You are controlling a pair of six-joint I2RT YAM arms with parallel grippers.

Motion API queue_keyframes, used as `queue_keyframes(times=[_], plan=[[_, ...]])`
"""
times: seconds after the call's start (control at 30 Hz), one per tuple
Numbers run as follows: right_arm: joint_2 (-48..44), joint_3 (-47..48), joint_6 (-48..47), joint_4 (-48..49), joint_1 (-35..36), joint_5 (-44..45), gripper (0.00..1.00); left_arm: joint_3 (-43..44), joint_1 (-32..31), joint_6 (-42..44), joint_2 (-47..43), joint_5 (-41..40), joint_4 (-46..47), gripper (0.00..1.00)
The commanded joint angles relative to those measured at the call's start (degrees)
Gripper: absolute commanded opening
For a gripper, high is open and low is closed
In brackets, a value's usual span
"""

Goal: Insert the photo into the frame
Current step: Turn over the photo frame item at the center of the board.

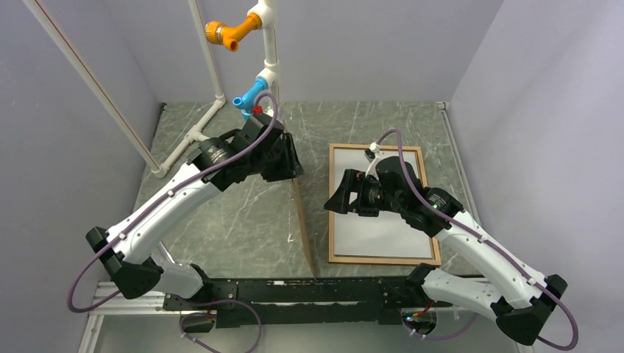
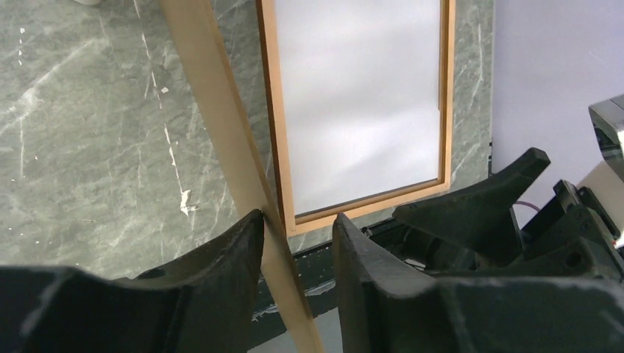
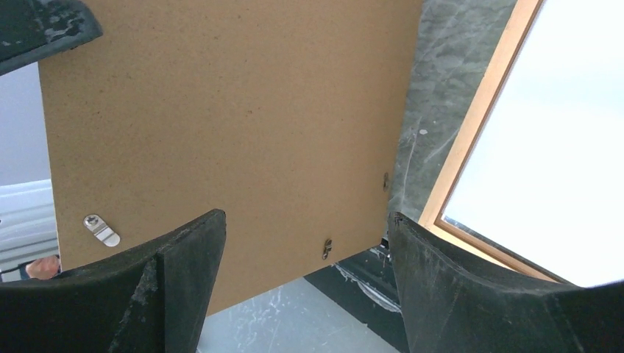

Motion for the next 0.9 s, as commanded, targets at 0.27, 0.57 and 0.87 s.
queue_keyframes(times=[0.27,0.57,0.87], plan=[[-1.6,-1.8,0.7,1.3,-0.4,-0.4,0.82,5.5,-1.0,2.6,4.4,-2.5,-6.6,0.15],[-2.1,-2.6,0.8,1.5,-0.5,0.0,0.82,6.1,-1.1,2.9,1.0,-5.1,-8.5,0.00],[-3.9,-6.1,0.4,2.8,-2.4,-0.7,0.83,0.9,-0.9,1.9,-10.3,-4.9,-2.7,0.00]])
